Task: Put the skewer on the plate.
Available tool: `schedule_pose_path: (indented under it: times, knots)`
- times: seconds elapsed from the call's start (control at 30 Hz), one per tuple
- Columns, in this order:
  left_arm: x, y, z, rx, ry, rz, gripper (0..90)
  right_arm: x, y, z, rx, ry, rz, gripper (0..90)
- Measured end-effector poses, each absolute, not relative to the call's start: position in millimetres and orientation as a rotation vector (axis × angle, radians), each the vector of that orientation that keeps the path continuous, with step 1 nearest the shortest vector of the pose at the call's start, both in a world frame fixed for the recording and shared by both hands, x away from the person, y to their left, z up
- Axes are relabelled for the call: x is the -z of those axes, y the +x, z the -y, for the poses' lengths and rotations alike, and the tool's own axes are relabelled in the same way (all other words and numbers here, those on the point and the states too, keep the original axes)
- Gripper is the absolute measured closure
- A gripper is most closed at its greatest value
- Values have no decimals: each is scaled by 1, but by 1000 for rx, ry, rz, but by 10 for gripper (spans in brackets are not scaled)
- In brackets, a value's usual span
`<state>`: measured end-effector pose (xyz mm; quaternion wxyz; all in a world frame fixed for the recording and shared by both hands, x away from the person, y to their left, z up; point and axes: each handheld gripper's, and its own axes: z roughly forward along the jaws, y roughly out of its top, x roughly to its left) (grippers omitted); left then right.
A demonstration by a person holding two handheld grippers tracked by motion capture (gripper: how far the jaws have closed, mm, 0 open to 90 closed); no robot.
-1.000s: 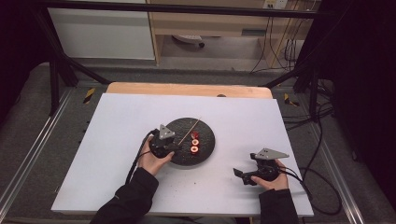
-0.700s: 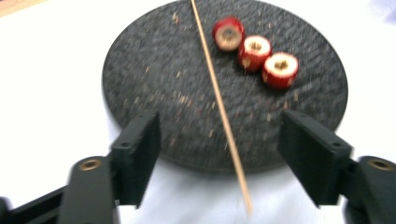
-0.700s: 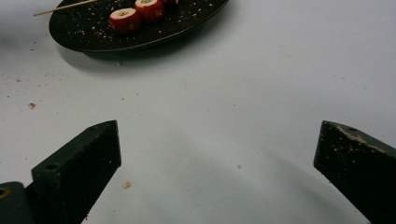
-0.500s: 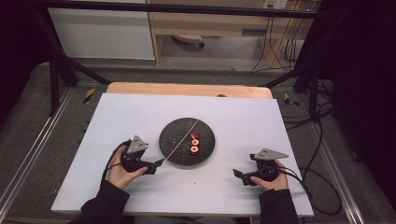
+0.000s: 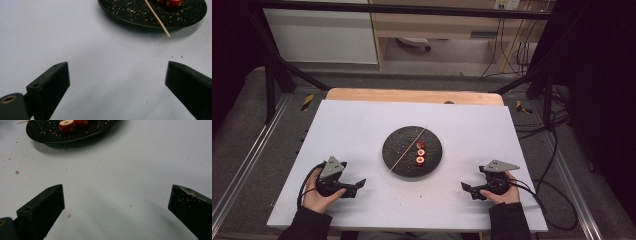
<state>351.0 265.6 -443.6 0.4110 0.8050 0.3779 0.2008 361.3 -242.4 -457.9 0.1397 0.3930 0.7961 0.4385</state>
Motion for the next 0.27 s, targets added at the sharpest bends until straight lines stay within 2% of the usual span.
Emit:
schedule_pose_path:
  times: [0.27]
  knots:
    - [449, 349, -274, -514, 2033, -974, 54, 459, 361, 242, -1264, 1136, -2309, 14]
